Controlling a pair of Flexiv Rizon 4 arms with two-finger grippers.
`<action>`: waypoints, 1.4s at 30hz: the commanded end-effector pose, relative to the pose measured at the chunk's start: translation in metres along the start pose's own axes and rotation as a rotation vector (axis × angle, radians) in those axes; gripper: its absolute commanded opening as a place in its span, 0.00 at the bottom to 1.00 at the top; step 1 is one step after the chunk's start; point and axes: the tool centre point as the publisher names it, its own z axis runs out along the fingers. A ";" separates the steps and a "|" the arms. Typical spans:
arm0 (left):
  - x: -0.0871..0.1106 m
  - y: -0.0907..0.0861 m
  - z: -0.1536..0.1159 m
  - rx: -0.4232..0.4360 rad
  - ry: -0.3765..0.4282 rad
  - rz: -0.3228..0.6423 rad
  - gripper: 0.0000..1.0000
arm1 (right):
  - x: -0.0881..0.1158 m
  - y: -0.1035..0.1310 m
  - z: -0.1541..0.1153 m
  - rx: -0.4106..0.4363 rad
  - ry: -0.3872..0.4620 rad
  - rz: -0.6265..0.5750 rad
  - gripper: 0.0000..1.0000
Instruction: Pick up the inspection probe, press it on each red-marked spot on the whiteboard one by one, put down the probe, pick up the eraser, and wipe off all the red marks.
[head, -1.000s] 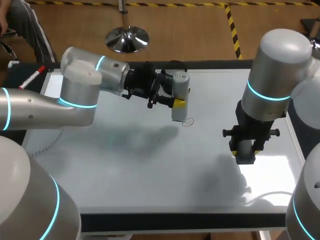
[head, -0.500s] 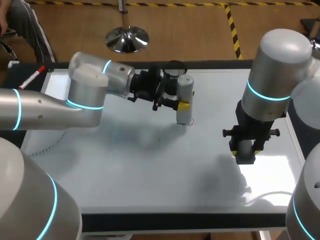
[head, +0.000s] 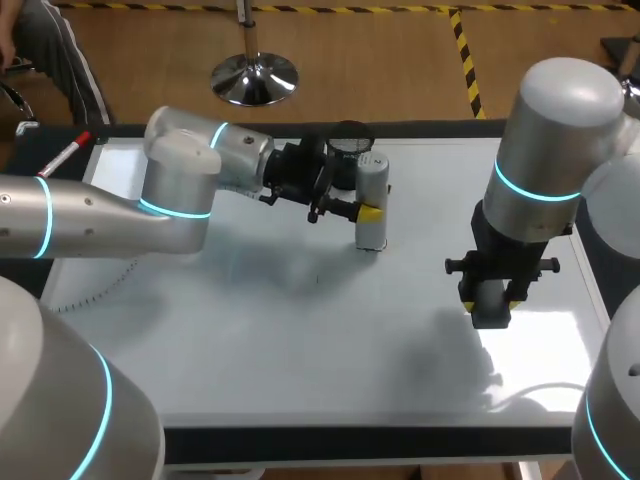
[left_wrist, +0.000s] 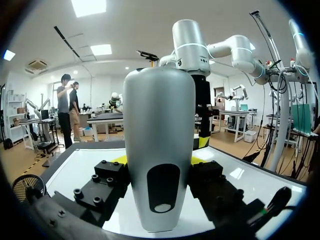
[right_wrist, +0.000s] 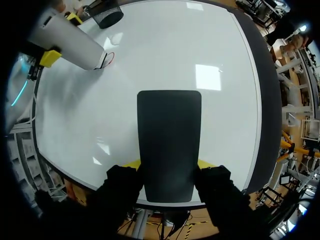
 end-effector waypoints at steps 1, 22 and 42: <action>-0.004 0.004 0.005 0.008 0.007 0.002 0.00 | -0.002 -0.001 -0.001 -0.002 0.003 -0.002 0.00; -0.001 0.014 0.007 0.011 -0.006 -0.014 0.00 | -0.002 -0.001 -0.001 -0.002 0.003 -0.002 0.00; 0.000 0.017 0.010 0.015 0.004 -0.022 0.00 | -0.002 -0.001 -0.001 -0.002 0.003 -0.002 0.00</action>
